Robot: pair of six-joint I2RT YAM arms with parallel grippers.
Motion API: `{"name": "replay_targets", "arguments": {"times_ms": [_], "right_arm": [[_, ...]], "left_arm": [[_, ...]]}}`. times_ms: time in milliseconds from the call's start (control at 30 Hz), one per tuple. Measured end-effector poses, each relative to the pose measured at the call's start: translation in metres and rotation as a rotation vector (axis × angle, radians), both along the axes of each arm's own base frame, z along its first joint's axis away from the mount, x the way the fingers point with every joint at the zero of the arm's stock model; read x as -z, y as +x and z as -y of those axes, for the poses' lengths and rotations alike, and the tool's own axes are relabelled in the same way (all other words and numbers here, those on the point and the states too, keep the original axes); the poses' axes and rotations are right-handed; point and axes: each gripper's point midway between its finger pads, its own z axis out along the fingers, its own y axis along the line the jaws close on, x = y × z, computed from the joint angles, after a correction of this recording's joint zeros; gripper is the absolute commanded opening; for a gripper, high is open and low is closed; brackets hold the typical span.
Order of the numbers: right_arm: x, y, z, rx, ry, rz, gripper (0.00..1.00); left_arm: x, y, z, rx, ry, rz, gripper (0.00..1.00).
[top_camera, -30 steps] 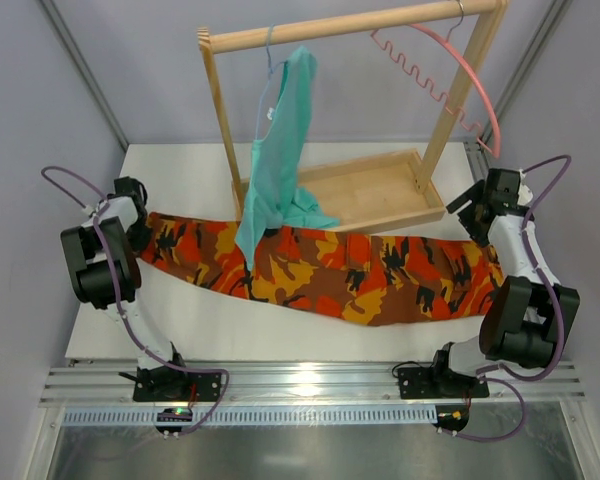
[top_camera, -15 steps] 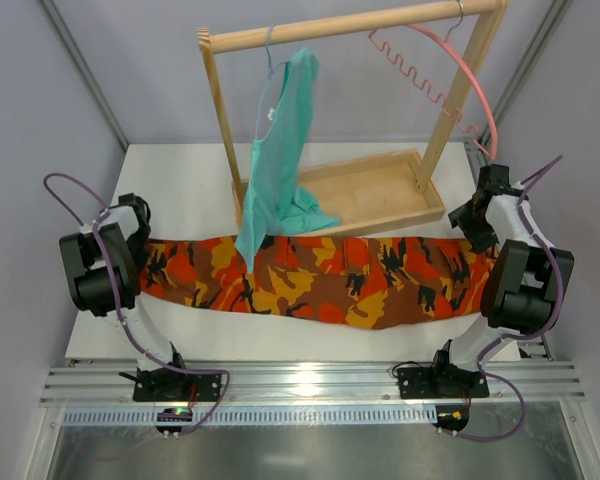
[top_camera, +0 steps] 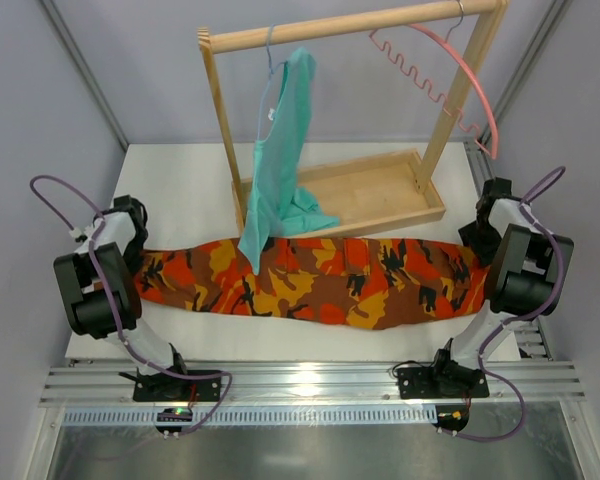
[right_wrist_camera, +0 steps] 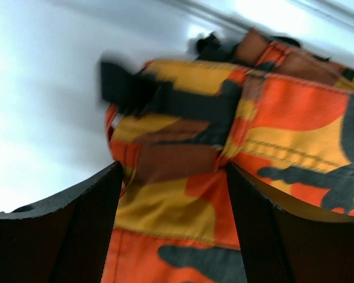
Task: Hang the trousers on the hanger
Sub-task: Fold the trousers
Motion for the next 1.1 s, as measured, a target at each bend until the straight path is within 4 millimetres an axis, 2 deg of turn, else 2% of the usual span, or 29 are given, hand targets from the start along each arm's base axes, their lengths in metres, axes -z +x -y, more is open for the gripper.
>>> {"name": "replay_targets", "arguments": {"times_ms": [133, 333, 400, 433, 500, 533, 733, 867, 967, 1100], "right_arm": [[0.010, -0.013, 0.012, 0.051, -0.011, -0.044, 0.73], [0.010, -0.023, 0.017, 0.073, -0.051, -0.086, 0.73], [0.009, -0.027, 0.019, 0.081, -0.064, -0.099, 0.74], [0.009, -0.028, 0.020, 0.083, -0.071, -0.105, 0.74], [0.008, -0.031, 0.022, 0.085, -0.081, -0.117, 0.73], [0.008, -0.032, 0.023, 0.087, -0.086, -0.122, 0.73], [0.007, -0.035, 0.022, 0.081, -0.098, -0.137, 0.73], [0.005, -0.032, 0.017, 0.065, -0.101, -0.135, 0.73], [0.002, -0.029, 0.011, 0.045, -0.103, -0.126, 0.73], [0.000, -0.025, 0.005, 0.025, -0.096, -0.114, 0.73]], "left_arm": [[0.001, -0.009, 0.002, -0.016, 0.004, -0.013, 0.01], [0.004, -0.022, 0.002, -0.045, 0.005, -0.046, 0.01], [0.003, -0.025, 0.000, -0.055, 0.003, -0.049, 0.03], [0.002, -0.026, -0.001, -0.060, 0.003, -0.051, 0.14], [-0.001, -0.026, -0.003, -0.066, 0.003, -0.054, 0.27], [-0.005, -0.025, -0.006, -0.065, 0.009, -0.052, 0.41], [-0.040, -0.001, -0.017, -0.053, 0.053, 0.056, 0.63], [-0.060, 0.019, -0.019, -0.027, 0.047, 0.154, 0.67], [-0.060, 0.033, -0.014, 0.007, 0.022, 0.186, 0.68], [-0.044, 0.058, -0.007, 0.047, -0.019, 0.166, 0.68]]}}
